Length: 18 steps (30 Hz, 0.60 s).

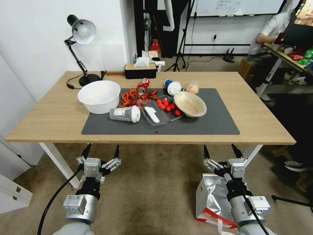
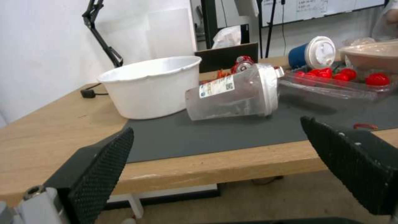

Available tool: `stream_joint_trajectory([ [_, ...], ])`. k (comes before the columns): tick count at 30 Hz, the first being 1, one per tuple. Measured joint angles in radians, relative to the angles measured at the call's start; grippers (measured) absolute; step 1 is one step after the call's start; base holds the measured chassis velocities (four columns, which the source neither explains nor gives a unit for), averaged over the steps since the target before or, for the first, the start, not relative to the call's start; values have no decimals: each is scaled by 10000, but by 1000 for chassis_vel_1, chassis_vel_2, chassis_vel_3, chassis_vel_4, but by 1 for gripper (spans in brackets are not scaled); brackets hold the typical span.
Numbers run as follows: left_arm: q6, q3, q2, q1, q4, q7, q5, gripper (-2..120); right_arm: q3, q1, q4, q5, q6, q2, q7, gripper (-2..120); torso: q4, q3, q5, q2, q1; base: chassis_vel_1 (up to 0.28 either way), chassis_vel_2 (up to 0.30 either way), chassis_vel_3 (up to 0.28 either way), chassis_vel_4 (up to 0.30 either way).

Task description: Pick up the food delivery bag from the floor and place it on the table.

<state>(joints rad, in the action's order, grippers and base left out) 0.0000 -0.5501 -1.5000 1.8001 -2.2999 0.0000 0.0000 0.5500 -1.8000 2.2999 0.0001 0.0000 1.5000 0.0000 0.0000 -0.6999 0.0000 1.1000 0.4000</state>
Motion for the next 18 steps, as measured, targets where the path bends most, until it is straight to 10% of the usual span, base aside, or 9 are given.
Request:
stream_joint_trajectory([
  [12, 23, 67, 55, -12, -24, -114, -72, 100, 58, -21, 203, 146, -274, -73, -107, 100, 1, 0, 4, -1, 0, 0, 0, 0, 0],
  [18, 304, 707, 518, -69, -291, -1100, -581, 100, 558, -227, 1752, 1216, -2373, -577, -877, 100, 5, 0, -1, 0, -1, 0, 0, 0, 0],
])
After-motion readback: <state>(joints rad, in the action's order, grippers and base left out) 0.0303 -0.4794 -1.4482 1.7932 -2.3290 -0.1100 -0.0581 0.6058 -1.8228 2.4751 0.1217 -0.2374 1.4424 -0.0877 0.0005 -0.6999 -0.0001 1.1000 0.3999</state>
